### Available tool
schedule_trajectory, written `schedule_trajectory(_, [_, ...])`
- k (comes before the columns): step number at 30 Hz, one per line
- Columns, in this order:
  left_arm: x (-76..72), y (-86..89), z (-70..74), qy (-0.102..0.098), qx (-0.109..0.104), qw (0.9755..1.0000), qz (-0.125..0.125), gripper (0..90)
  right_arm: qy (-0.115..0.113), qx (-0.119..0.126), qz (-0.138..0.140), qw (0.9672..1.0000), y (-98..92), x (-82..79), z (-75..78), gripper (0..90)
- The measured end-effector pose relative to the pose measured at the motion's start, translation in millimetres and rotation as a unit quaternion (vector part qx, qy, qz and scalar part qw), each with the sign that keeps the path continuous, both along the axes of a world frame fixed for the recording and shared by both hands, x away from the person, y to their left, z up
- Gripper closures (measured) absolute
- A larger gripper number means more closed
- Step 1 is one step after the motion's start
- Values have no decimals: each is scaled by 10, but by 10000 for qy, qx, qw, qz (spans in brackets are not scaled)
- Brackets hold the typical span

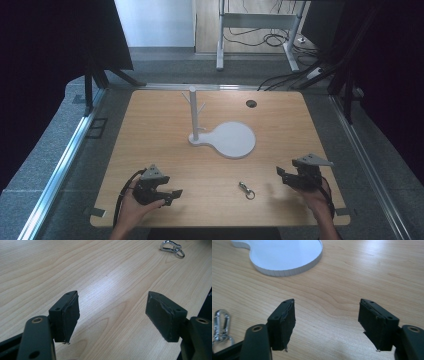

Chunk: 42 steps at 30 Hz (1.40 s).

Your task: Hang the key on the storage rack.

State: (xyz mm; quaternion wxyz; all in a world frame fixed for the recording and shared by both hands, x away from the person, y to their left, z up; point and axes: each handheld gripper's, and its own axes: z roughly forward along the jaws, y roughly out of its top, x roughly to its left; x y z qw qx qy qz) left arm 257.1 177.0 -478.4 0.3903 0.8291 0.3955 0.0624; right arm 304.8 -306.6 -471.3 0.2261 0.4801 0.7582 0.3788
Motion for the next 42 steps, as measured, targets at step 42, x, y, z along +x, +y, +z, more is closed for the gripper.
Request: schedule_trajectory(42, [-23,109,87,-5,-121,9999,-2,277,717,-738,905,9906,211,139,377,473])
